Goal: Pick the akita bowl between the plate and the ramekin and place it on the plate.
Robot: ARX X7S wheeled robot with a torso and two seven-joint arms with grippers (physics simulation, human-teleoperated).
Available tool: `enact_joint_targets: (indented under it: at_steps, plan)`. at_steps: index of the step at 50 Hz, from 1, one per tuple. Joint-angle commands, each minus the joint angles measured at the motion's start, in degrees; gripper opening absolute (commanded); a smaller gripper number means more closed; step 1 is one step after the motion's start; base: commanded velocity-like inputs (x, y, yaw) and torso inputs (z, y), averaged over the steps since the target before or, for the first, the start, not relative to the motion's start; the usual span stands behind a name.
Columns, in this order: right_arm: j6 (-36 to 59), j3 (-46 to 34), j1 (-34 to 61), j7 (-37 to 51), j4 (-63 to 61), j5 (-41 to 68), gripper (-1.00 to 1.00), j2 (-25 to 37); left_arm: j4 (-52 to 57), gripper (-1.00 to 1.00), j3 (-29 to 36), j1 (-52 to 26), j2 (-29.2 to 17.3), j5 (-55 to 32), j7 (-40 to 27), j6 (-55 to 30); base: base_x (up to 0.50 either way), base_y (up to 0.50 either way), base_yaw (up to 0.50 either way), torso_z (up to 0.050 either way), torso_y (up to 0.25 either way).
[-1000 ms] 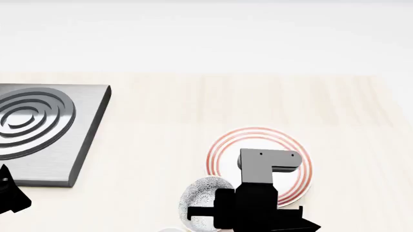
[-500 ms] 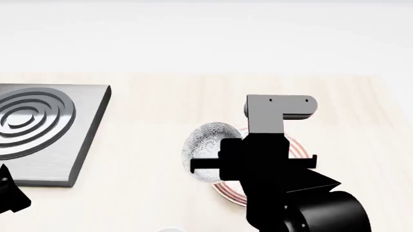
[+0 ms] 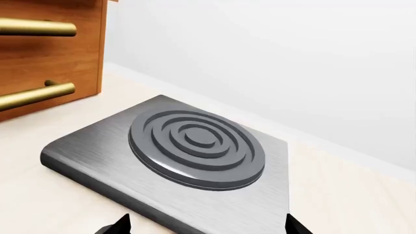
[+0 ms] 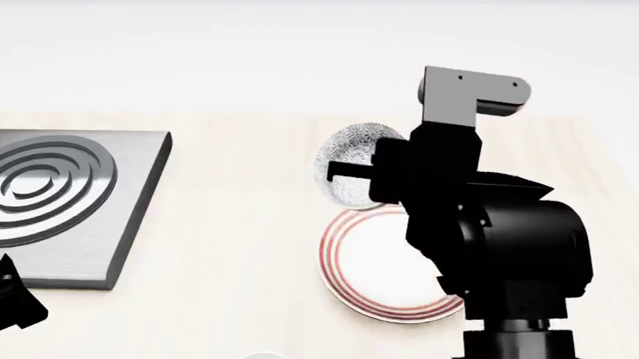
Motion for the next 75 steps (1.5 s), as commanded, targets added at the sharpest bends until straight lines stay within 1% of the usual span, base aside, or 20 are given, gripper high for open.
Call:
enact_joint_targets:
  at_steps: [1,11,14,18,22,35,44,63,75]
  plan:
    - [-8.55,-0.13,7.39,-3.0,16.79,-2.21,-1.0,-1.04,-0.51,1.0,0.18,-0.2,-0.04,-0.07,0.09,0.32,0.0,0.0,0.0,0.0,0.0]
    - [-20.71,-0.26,14.07,-6.82,37.61,-4.54,-1.0,-1.88,0.11,1.0,0.47,0.05,-0.18,0.07,-0.23,0.37,0.0,0.0,0.0,0.0,0.0]
    - [-25.75,-0.05,16.79,-7.47,45.92,-5.61,-1.0,-2.55,-0.21,1.0,0.5,0.03,-0.16,0.1,-0.11,0.64,0.0,0.0,0.0,0.0,0.0]
    - [-25.84,1.63,16.39,-7.37,46.08,-7.05,-1.0,-2.7,0.07,1.0,0.48,0.12,-0.26,-0.09,-0.24,0.46,0.0,0.0,0.0,0.0,0.0]
    - [-25.92,5.54,15.94,-6.73,46.12,-8.65,-1.0,-2.65,0.1,1.0,0.52,0.18,-0.31,-0.13,-0.23,0.54,0.0,0.0,0.0,0.0,0.003]
    - [-25.37,16.42,13.65,-6.72,46.14,-18.68,-1.0,-3.77,-0.84,1.0,0.72,-0.04,-0.33,-0.08,0.08,1.21,0.0,0.0,0.0,0.0,0.0]
    - [-25.74,21.59,12.0,-7.5,46.15,-23.64,-1.0,-4.41,-0.3,1.0,0.79,0.09,-0.48,-0.33,-0.23,0.92,0.0,0.0,0.0,0.0,0.0]
    - [-28.01,30.29,9.94,-2.37,46.15,-26.33,-1.0,-5.02,-0.16,1.0,1.01,0.16,-0.66,-0.51,-0.5,1.03,0.0,0.0,0.0,0.0,0.001]
    - [-28.46,34.28,8.95,1.42,46.15,-26.98,-1.0,-5.29,0.03,1.0,1.14,0.15,-0.82,-0.7,-0.66,0.99,0.0,0.0,0.0,0.0,0.0]
